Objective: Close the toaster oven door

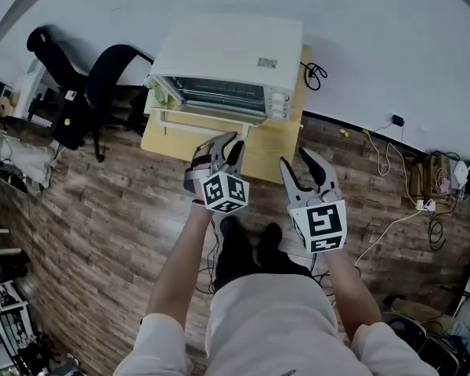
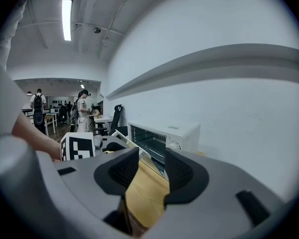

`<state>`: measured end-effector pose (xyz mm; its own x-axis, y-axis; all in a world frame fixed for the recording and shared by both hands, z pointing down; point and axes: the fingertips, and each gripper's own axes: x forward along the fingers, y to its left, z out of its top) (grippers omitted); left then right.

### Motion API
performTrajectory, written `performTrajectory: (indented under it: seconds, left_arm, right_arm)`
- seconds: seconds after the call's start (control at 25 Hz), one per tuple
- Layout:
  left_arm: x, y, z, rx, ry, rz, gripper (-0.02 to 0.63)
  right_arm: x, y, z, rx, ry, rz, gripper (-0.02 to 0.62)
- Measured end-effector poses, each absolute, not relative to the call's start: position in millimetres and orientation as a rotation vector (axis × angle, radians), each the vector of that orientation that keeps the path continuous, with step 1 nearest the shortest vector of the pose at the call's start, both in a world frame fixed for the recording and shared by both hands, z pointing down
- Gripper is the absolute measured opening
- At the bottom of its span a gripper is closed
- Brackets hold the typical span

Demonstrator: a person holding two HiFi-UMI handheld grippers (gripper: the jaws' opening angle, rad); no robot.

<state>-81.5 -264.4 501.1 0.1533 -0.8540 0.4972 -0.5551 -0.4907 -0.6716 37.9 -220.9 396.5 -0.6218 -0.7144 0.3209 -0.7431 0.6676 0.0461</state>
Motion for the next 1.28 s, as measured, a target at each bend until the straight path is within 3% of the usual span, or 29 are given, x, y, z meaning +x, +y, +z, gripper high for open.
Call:
performTrajectory:
  seconds: [1.28]
  left_arm:
    - [-78,-331,460,-2.244,1.271,-1.281,0.112]
  right_arm:
    - [31,-253,360,1.274,-2.563,0.087,0.147]
